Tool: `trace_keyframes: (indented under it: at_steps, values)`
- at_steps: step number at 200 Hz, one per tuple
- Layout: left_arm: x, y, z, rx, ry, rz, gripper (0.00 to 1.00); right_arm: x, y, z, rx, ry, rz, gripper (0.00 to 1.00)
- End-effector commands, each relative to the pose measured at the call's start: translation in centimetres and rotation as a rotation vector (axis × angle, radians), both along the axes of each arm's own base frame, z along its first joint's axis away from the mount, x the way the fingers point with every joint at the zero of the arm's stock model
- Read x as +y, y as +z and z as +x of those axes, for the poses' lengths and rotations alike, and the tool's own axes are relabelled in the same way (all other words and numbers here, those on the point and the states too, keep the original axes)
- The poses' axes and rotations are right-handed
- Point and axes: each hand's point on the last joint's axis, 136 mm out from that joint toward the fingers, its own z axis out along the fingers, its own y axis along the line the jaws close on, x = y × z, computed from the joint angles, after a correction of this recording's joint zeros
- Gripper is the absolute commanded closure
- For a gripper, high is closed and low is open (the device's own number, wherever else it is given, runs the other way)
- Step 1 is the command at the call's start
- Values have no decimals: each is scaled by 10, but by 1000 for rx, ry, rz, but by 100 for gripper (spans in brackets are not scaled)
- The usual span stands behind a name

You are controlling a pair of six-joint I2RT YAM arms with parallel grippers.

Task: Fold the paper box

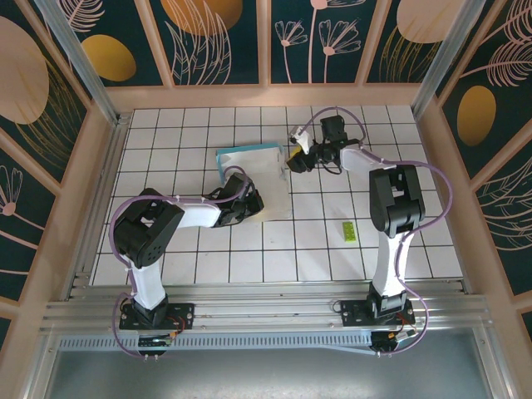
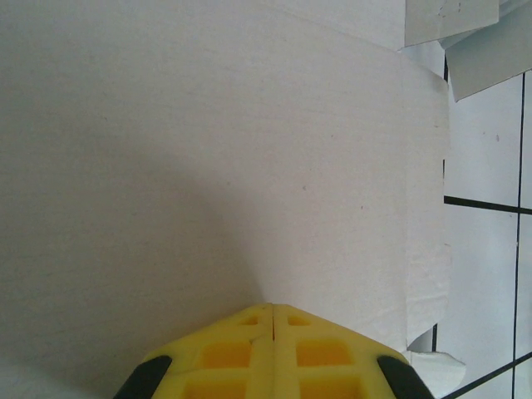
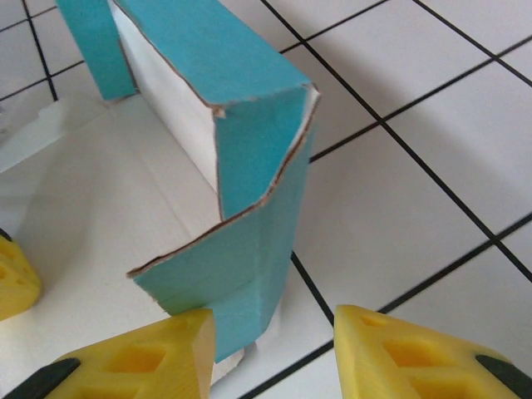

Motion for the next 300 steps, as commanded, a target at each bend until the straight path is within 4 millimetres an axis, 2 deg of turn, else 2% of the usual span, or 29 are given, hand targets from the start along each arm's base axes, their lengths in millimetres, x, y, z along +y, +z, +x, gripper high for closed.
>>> trace_keyframes:
  at_steps: [1,26,66,116,166,193,217,237,258,262,282,300]
  values:
    - [2,-5,1,12,-16,21,96,13,1,-3,24,44,32,58]
    - [2,-6,0,12,-16,21,96,19,0,-4,41,54,39,57]
    - [2,-5,-1,12,-16,18,96,24,-9,-4,34,63,37,48]
    - [1,-5,-1,11,-25,21,96,31,-5,6,-33,74,46,47]
    - [1,-5,-1,11,-24,20,96,47,-18,-2,-20,132,11,47]
    - [1,-6,-2,11,-31,18,97,52,-22,5,-32,98,-10,49]
    - [0,1,-1,-13,-32,9,97,53,-24,13,-48,51,-24,56]
    - [3,22,3,-79,-35,5,94,48,-26,16,-62,15,-35,64]
    - [5,55,8,-179,-55,15,89,48,-24,15,-82,7,-30,66]
    - [5,71,9,-219,-60,5,89,47,-24,15,-86,6,-28,66]
    - [13,118,13,-343,-57,18,85,49,-22,14,-90,9,-17,67]
    - [31,160,16,-453,-15,72,83,49,-24,14,-85,7,-17,67]
